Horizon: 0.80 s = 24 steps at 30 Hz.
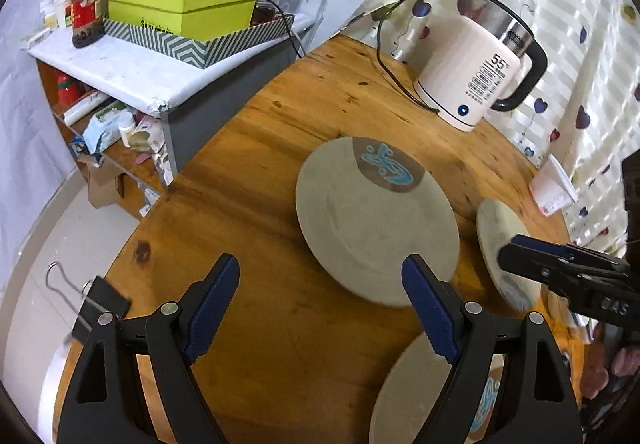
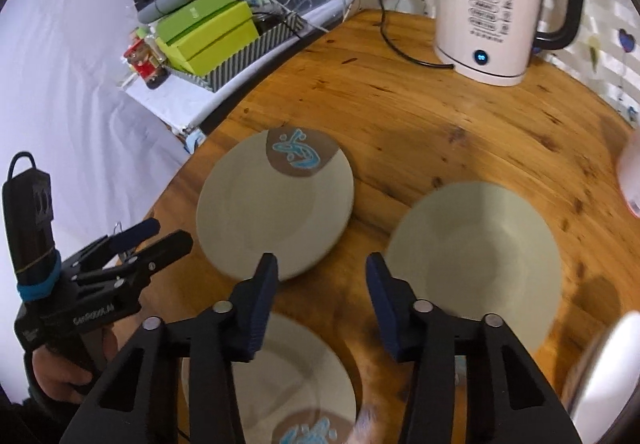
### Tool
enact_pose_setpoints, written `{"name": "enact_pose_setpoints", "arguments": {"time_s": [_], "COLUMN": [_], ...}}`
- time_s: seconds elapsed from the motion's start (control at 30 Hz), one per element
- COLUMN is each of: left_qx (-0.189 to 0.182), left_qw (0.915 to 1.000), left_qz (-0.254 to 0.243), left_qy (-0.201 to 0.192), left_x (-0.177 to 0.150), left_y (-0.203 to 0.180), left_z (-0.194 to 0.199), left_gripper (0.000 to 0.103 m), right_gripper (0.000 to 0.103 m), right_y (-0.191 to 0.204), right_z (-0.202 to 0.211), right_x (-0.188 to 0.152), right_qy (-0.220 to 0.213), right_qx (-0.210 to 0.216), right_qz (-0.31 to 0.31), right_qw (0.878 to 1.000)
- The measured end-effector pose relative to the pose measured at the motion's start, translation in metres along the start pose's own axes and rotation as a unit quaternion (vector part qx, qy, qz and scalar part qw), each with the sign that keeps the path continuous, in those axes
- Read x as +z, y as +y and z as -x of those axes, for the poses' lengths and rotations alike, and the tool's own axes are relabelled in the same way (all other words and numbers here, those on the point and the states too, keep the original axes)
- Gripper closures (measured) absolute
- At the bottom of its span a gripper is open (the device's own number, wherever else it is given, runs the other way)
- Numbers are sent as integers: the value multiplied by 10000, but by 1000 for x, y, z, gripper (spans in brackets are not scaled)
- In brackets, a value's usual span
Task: Organize plates and bowls
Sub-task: 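Move the right tool to the beige fish-logo plate and grasp its rim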
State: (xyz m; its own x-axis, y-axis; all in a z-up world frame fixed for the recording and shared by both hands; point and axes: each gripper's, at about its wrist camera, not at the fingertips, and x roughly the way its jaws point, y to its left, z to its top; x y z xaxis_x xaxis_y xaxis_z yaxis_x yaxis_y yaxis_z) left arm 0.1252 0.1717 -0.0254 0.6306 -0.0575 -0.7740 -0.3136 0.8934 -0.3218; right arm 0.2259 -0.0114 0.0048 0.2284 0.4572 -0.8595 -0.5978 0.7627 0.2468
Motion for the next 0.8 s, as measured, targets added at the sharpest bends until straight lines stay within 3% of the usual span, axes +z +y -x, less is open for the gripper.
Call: {"name": "enact_pose_setpoints", "arguments": {"time_s": [0.13, 0.3, 0.47, 0.67, 0.8], "left_qx": [54, 18, -57, -150, -140], "left_qw": [10000, 10000, 9998, 9996, 9997], "left_qz": [1, 0, -54, -122, -135], "left_qy": [54, 76, 162, 185, 178], "left_x": [6, 11, 14, 15, 15], "left_y": [3, 4, 2, 0, 0], "left_z": [-12, -22, -30, -33, -35], "left_gripper": [44, 47, 61, 70, 70], "right_gripper": [68, 70, 76, 83, 86], "right_y": [-4, -13, -14, -17, -20], "right_z": [-19, -39, -54, -62, -64], "right_x": [17, 30, 35, 36, 37], "right_qy": [67, 195, 325, 359, 351], "right_qx": [19, 49, 70, 17, 24], "right_qz": [-44, -160, -170, -201, -239], "right_qw": [10000, 9997, 9993, 9992, 9991]}}
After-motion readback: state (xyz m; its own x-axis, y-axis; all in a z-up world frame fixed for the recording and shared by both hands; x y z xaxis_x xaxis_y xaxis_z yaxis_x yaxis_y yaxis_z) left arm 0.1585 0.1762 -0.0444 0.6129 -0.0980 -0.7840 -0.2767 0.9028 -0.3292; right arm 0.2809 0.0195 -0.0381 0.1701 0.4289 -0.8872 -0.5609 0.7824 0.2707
